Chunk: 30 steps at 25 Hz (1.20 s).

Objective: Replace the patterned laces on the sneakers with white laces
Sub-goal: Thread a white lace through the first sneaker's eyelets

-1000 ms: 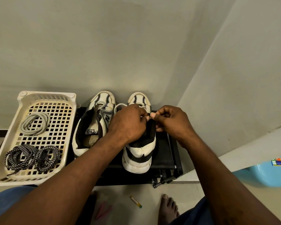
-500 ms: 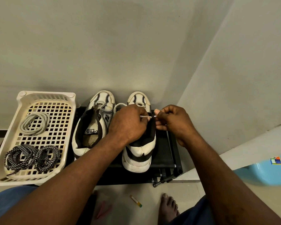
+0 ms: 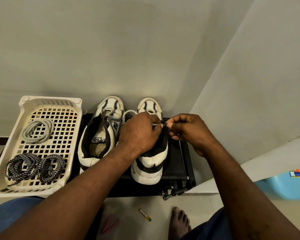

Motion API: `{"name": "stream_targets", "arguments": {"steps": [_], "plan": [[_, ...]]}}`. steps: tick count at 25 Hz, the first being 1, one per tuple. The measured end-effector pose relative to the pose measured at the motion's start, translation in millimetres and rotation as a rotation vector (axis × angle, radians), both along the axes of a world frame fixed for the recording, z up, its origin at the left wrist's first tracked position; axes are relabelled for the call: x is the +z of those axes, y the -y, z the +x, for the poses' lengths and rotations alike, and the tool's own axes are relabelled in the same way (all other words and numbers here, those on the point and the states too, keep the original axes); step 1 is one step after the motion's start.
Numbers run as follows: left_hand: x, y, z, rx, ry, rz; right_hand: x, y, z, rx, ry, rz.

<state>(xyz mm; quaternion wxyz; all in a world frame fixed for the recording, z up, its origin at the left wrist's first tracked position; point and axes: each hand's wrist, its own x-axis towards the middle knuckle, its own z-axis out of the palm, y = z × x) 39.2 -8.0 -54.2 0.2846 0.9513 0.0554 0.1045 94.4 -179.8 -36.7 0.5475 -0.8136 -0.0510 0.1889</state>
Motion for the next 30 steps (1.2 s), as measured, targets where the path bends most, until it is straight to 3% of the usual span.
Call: {"name": "stream_targets", "arguments": {"steps": [7,10,12,19,30], "plan": [[2,1,-2,0.006,0.007,-0.008,-3,-1,2,-0.034,0.285,-0.058],[2,0,-2,-0.002,0.019,-0.004,-5,-3,1,-0.044,0.403,-0.176],[0,0,-1,-0.007,0.023,-0.009,-7,-4,1,-0.061,0.381,-0.210],[-4,0,0,0.013,0.026,-0.009,-7,-5,1,-0.061,0.208,-0.044],[-4,-3,0,-0.062,0.032,0.005,-20,-14,-1,-0.065,0.451,-0.187]]}}
